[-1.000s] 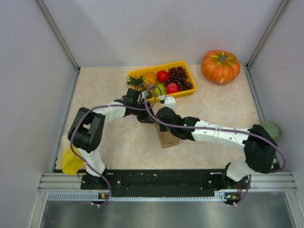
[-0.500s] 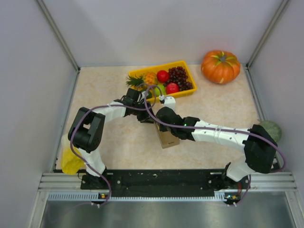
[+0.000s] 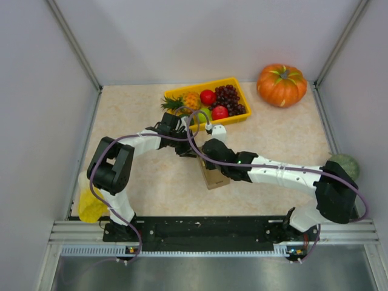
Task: Unpack the express box
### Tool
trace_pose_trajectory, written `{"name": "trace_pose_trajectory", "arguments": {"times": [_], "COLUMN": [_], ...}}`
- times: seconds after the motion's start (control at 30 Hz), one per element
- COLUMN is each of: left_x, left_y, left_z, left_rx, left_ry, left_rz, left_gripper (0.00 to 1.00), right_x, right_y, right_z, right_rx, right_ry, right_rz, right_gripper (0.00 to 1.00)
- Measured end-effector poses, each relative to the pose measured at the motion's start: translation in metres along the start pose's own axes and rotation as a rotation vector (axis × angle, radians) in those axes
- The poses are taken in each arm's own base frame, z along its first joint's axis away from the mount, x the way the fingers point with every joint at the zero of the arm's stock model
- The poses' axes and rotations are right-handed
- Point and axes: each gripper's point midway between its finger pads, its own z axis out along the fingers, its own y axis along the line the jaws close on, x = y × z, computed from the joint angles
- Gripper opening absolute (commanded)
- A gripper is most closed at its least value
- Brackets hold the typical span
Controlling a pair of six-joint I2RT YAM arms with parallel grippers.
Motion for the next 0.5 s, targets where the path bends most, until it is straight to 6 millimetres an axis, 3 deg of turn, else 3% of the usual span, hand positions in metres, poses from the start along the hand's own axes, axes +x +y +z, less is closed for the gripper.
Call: {"name": "trace_pose_trajectory", "arguments": {"times": [0.5], "left_x": [0.0001], "left_y": [-0.0003], "left_z": [0.0007], "left_rx": [0.002], "left_ry": [0.003], "left_rz": [-0.003], "left_gripper": [0.35], "right_x": [0.0031], "right_y": [-0.0011], "right_z": [-0.0037], "right_rx": [-0.005], "right_ry": [0.000], "right_rz": [0.005], "right_gripper": [0.00]}}
